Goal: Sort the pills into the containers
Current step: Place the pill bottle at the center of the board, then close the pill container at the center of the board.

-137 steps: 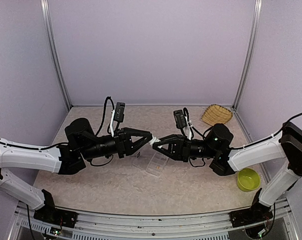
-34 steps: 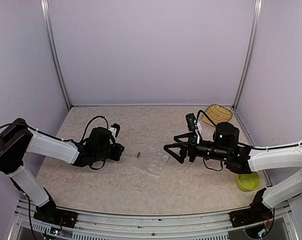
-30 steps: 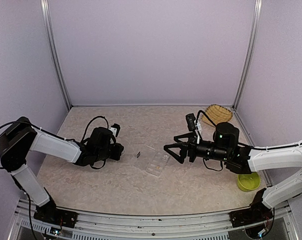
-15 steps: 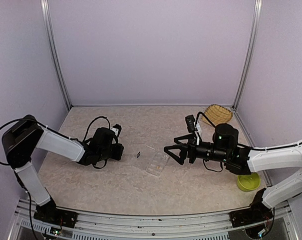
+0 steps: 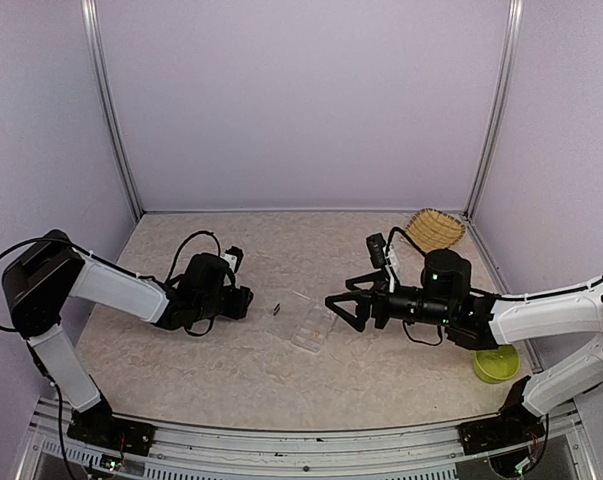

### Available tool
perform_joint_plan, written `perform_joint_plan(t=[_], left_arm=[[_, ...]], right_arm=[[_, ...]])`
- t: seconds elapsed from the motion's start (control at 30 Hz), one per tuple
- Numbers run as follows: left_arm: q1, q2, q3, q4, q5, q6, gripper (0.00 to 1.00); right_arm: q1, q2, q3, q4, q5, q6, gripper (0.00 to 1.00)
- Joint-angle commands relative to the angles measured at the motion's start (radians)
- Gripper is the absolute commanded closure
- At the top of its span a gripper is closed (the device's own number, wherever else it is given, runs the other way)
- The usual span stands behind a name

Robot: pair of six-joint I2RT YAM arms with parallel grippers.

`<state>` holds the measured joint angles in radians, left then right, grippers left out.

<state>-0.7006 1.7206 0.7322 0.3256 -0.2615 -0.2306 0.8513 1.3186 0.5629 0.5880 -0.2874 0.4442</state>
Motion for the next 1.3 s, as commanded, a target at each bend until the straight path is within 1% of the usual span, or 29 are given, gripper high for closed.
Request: perform_joint_plan(t=[0.0, 0.3, 0.37, 0.5, 0.53, 0.67, 0.97, 1.27], left_arm=[[0.003, -0.067, 0.027, 0.005, 0.029, -0.002, 0.38], [-0.038, -0.16, 0.023, 0.004, 0.092, -0.012, 0.2], [-0.049, -0.168, 0.019, 0.014, 0.122, -0.023, 0.16], [-0.059, -0.167, -0.003, 0.065, 0.22, -0.066, 0.03], [-0.061, -0.163, -0.008, 0.08, 0.239, -0.077, 0.02], [-0.065, -0.136, -0.007, 0.095, 0.283, -0.116, 0.01], [-0.065, -0.081, 0.003, 0.065, 0.301, -0.238, 0.01], [-0.066, -0.026, 0.003, 0.07, 0.337, -0.291, 0.01]], right_arm=[[-0.007, 0.018, -0.003, 0.012, 0.005, 0.008, 0.0], [-0.01, 0.057, 0.005, -0.017, 0.033, 0.067, 0.0], [-0.015, 0.074, 0.016, -0.045, 0.043, 0.08, 0.0], [-0.025, 0.097, 0.021, -0.066, 0.046, 0.114, 0.0], [-0.028, 0.101, 0.019, -0.066, 0.044, 0.123, 0.0], [-0.038, 0.116, 0.017, -0.075, 0.044, 0.155, 0.0], [-0.045, 0.155, 0.022, -0.097, 0.047, 0.186, 0.0], [-0.044, 0.212, 0.042, -0.11, 0.049, 0.203, 0.0]])
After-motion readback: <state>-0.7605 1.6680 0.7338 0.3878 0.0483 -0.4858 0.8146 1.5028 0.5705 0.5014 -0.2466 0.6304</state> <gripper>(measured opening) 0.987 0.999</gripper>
